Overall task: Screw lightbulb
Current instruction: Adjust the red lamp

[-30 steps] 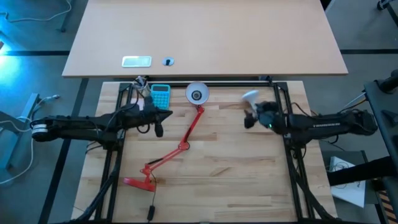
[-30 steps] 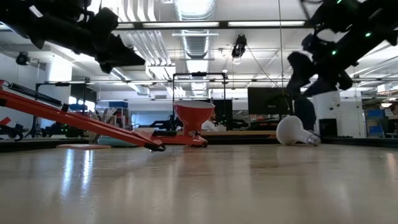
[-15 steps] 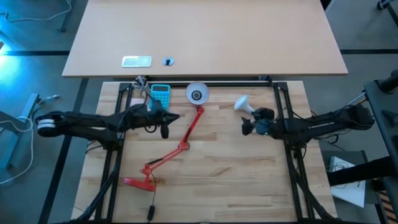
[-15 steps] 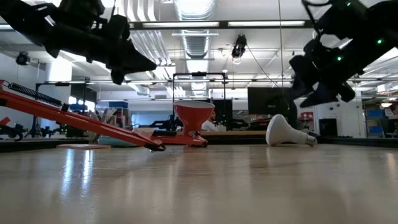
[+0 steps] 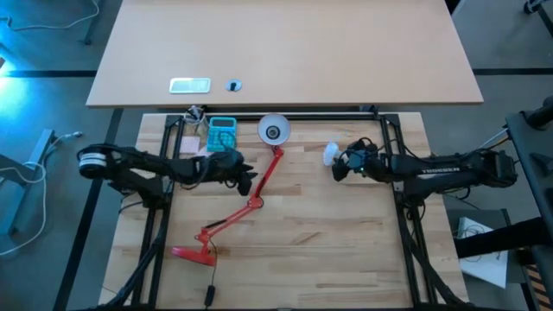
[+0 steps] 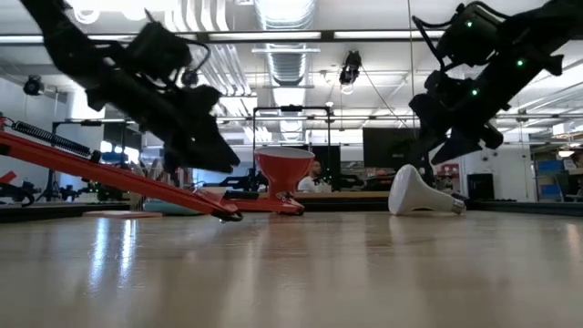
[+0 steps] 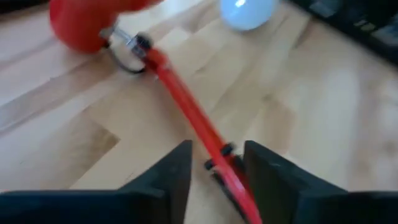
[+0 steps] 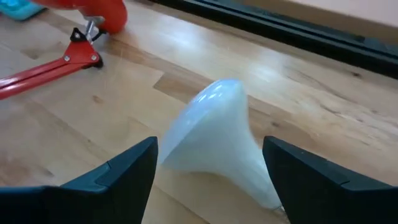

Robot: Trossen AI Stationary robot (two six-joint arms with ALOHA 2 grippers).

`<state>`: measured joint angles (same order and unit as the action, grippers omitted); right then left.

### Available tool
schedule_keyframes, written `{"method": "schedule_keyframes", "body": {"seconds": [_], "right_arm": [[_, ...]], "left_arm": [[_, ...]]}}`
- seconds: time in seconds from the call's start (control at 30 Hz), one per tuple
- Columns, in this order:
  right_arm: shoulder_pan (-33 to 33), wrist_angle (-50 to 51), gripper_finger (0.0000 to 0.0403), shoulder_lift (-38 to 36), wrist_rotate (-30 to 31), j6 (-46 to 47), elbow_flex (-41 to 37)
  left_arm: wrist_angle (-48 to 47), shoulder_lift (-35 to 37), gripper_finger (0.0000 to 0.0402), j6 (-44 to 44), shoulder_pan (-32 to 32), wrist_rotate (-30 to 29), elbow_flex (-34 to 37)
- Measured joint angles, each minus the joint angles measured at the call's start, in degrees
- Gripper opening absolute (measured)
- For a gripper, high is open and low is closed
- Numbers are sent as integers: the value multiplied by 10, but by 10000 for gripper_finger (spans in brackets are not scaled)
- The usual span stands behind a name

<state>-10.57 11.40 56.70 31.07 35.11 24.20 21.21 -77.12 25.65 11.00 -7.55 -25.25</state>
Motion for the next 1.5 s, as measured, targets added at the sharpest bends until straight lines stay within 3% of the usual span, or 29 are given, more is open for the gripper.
{"method": "schedule_keyframes", "body": {"seconds": [0.23,0.33,0.5,0.8,1.0,1.2,1.33,1.5], "right_arm": [[0,83,286,-7,0,26,26],[2,113,292,-8,-2,49,26],[2,125,301,-8,-24,52,24],[2,122,299,-8,-31,32,22],[2,118,304,-8,-27,25,22],[2,116,294,-8,-26,24,22],[2,116,289,-8,-25,20,22],[2,117,284,-8,-25,8,23]], "left_arm": [[-141,-108,209,12,3,7,-133],[-200,-157,216,73,33,65,-177],[-149,-200,217,96,61,130,-194],[-127,-206,217,130,102,153,-190],[-92,-250,217,159,101,219,-192],[-52,-282,216,165,97,233,-194],[-30,-275,193,129,96,232,-192],[-31,-273,107,126,96,231,-191]]}}
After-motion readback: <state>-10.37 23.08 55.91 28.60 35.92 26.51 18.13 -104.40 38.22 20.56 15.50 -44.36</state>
